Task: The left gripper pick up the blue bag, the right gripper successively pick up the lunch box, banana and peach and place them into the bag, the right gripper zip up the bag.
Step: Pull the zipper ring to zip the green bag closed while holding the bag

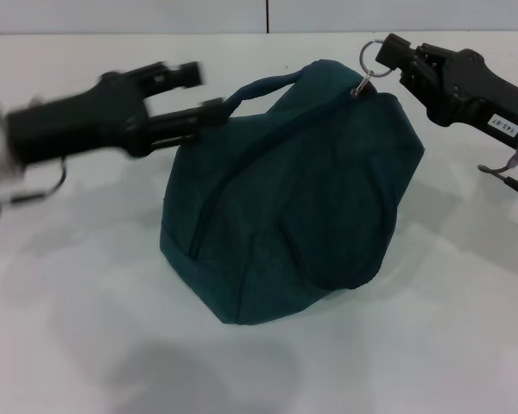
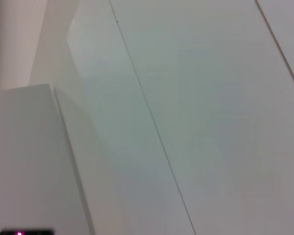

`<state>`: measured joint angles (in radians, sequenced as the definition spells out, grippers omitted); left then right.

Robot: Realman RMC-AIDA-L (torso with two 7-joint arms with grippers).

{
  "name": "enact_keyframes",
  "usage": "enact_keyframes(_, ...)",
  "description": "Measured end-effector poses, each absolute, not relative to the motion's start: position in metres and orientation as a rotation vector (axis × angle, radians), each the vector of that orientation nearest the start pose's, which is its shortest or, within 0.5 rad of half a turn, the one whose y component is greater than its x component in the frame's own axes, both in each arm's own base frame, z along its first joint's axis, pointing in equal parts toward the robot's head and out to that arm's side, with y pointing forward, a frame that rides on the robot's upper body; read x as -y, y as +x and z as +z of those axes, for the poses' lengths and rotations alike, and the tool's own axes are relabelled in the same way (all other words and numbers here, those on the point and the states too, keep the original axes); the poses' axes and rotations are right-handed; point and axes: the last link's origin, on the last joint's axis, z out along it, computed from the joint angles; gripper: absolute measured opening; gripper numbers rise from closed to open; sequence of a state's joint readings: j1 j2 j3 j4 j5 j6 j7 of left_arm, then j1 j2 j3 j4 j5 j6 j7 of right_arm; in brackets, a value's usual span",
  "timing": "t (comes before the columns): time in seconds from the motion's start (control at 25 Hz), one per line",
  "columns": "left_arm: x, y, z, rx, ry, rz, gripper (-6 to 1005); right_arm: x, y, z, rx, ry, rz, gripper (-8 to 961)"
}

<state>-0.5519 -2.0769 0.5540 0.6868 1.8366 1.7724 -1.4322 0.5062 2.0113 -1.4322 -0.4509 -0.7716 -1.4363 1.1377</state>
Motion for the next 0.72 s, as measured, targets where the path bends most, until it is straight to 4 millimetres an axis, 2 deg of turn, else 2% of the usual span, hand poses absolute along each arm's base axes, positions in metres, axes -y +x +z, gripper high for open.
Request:
enact_keyframes(0.08, -0.344, -0.203, 0.046, 0.554, -2.777, -0.945, 706, -0.347, 0.206, -0.003, -0.542, -2.346, 1.389, 90)
enact_keyframes(0.12, -0.344, -0.203, 0.046, 0.554, -2.777, -0.945, 737, -0.347, 0.206, -0.004, -0.546, -2.345, 1.386, 90)
enact_keyframes(0.16, -0.355, -0.169, 0.053, 0.552, -2.895, -0.695, 767, -0.348, 0.206, -0.004, -0.551, -2.344, 1.382, 90)
enact_keyframes(0.36, -0.359, -0.110, 0.047, 0.512, -2.949, -0.278, 768, -0.349, 0.207, -0.006, -0.564, -2.340, 1.372, 93)
enact_keyframes(0.48, -0.354, -0.095, 0.032, 0.452, -2.956, -0.141, 767, -0.349, 0.208, -0.007, -0.570, -2.339, 1.370, 94)
enact_keyframes(0.72, -0.351, -0.092, 0.020, 0.476, -2.960, -0.075, 763, -0.349, 0.210, -0.009, -0.590, -2.343, 1.361, 97)
